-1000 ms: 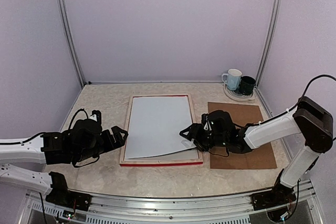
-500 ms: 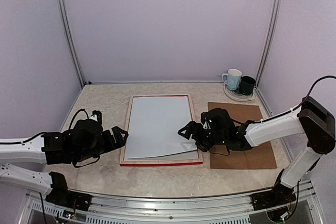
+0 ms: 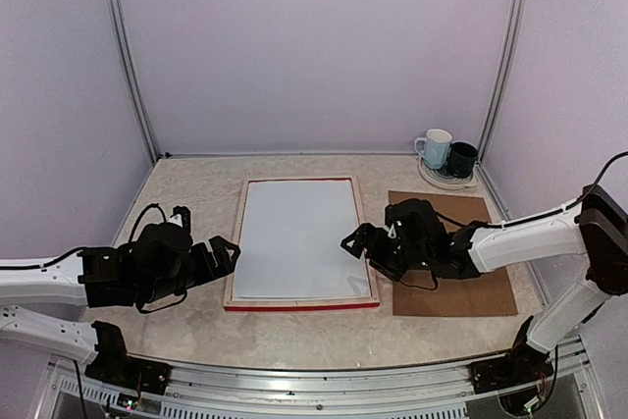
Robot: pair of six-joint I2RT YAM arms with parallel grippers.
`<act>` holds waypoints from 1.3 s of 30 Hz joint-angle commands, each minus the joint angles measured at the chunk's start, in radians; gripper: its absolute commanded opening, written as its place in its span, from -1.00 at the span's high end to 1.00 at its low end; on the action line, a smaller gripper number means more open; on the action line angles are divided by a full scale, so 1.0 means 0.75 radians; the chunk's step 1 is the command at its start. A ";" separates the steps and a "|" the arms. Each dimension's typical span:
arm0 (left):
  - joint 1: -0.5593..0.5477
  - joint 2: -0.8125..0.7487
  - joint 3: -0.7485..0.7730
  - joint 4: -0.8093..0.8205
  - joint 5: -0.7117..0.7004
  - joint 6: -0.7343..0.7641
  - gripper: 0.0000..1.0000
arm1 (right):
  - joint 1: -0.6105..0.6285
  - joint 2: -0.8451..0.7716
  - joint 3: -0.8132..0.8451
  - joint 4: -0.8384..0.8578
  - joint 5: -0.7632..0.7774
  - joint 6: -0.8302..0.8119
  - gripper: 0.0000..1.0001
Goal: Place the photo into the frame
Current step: Place the photo on the mat board.
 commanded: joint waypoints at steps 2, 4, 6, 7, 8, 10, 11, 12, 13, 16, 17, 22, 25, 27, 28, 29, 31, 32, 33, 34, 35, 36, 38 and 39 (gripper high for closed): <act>-0.008 -0.002 0.003 0.024 -0.004 0.005 -0.98 | 0.012 -0.084 0.024 -0.110 0.128 -0.067 -0.97; -0.008 0.002 0.004 0.024 -0.003 0.005 -0.98 | 0.012 -0.101 0.031 -0.149 0.169 -0.092 -0.98; -0.007 0.006 0.003 0.026 -0.002 0.008 -0.98 | 0.013 -0.115 0.045 -0.195 0.215 -0.122 -0.98; -0.007 0.008 0.004 0.028 -0.001 0.007 -0.98 | 0.012 -0.120 0.051 -0.210 0.235 -0.144 -0.98; -0.008 0.009 0.006 0.030 -0.002 0.009 -0.98 | 0.013 -0.121 0.060 -0.230 0.256 -0.162 -0.98; -0.008 0.017 0.009 0.035 0.001 0.015 -0.98 | 0.012 -0.121 0.082 -0.264 0.304 -0.205 -0.98; -0.008 0.022 0.011 0.036 0.002 0.018 -0.98 | 0.012 -0.119 0.092 -0.280 0.325 -0.231 -0.97; -0.008 0.026 0.014 0.037 0.004 0.021 -0.98 | 0.011 -0.113 0.103 -0.294 0.347 -0.256 -0.96; -0.008 0.031 0.016 0.037 0.006 0.023 -0.98 | 0.010 -0.103 0.115 -0.310 0.368 -0.280 -0.94; -0.008 0.046 0.019 0.039 0.010 0.027 -0.98 | 0.007 -0.065 0.155 -0.347 0.421 -0.344 -0.84; -0.008 0.048 0.018 0.040 0.013 0.024 -0.97 | 0.003 -0.050 0.167 -0.350 0.430 -0.369 -0.79; -0.010 0.050 0.011 0.046 0.024 0.020 -0.98 | -0.028 0.038 0.205 -0.317 0.428 -0.440 -0.56; -0.014 0.042 0.008 0.043 0.023 0.017 -0.98 | -0.063 0.108 0.232 -0.298 0.378 -0.453 -0.41; -0.016 0.038 0.006 0.038 0.020 0.012 -0.98 | -0.090 0.151 0.239 -0.279 0.342 -0.454 -0.36; -0.017 0.036 0.004 0.037 0.019 0.011 -0.98 | -0.103 0.174 0.240 -0.266 0.324 -0.453 -0.35; -0.018 0.034 0.002 0.036 0.019 0.009 -0.97 | -0.115 0.194 0.241 -0.254 0.302 -0.455 -0.33; -0.019 0.033 -0.001 0.033 0.019 0.007 -0.98 | -0.135 0.238 0.249 -0.251 0.278 -0.458 -0.30; -0.020 0.033 -0.003 0.033 0.019 0.005 -0.98 | -0.141 0.259 0.257 -0.234 0.266 -0.464 -0.29; -0.021 0.034 -0.005 0.035 0.019 0.005 -0.98 | -0.146 0.279 0.266 -0.214 0.255 -0.471 -0.26; -0.021 0.035 -0.007 0.035 0.019 0.005 -0.98 | -0.148 0.299 0.277 -0.206 0.246 -0.480 -0.24; -0.021 0.037 -0.007 0.036 0.019 0.006 -0.98 | -0.152 0.319 0.288 -0.199 0.234 -0.491 -0.23; -0.020 0.039 -0.007 0.037 0.019 0.006 -0.98 | -0.153 0.338 0.297 -0.192 0.225 -0.504 -0.21; -0.021 0.043 -0.007 0.041 0.019 0.006 -0.98 | -0.155 0.375 0.324 -0.192 0.212 -0.514 -0.15; -0.020 0.047 -0.006 0.044 0.019 0.007 -0.98 | -0.156 0.390 0.335 -0.190 0.204 -0.516 -0.12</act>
